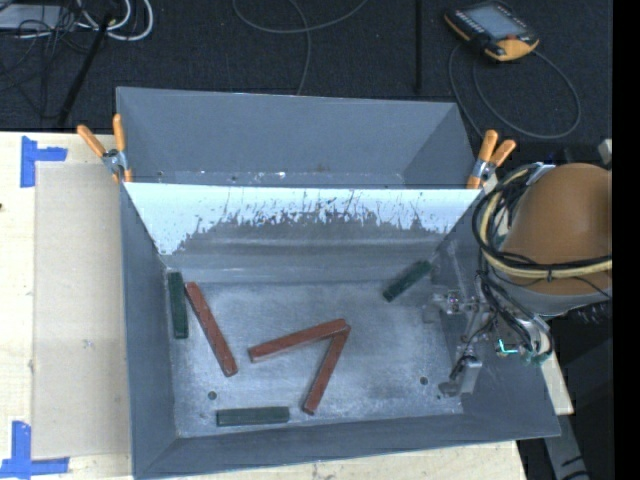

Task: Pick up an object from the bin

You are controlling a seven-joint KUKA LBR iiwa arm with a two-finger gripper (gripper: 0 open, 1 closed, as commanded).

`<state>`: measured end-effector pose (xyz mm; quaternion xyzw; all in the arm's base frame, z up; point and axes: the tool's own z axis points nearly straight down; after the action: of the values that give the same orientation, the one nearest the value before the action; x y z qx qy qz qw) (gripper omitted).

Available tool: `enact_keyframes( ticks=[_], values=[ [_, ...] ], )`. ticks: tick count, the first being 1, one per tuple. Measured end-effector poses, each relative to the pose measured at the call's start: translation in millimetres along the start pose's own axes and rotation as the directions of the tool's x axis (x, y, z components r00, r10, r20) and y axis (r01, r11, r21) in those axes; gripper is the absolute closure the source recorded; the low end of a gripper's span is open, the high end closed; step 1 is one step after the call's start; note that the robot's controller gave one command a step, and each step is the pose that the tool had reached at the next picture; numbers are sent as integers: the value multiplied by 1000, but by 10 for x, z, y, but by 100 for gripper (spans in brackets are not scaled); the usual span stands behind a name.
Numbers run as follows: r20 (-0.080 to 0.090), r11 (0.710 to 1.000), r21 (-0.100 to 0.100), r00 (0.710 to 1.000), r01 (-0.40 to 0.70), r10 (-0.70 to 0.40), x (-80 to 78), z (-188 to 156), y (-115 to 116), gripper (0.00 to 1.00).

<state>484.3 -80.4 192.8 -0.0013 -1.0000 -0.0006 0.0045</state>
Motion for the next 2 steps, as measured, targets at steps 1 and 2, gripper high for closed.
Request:
enact_keyframes(
  ticks=[1, 2],
  values=[
    [7, 1000, 1, 1000, 3, -3, -17, -35, 3, 0],
    [12, 998, 5, 998, 56, -56, -199, 137, 221, 0]
  ],
)
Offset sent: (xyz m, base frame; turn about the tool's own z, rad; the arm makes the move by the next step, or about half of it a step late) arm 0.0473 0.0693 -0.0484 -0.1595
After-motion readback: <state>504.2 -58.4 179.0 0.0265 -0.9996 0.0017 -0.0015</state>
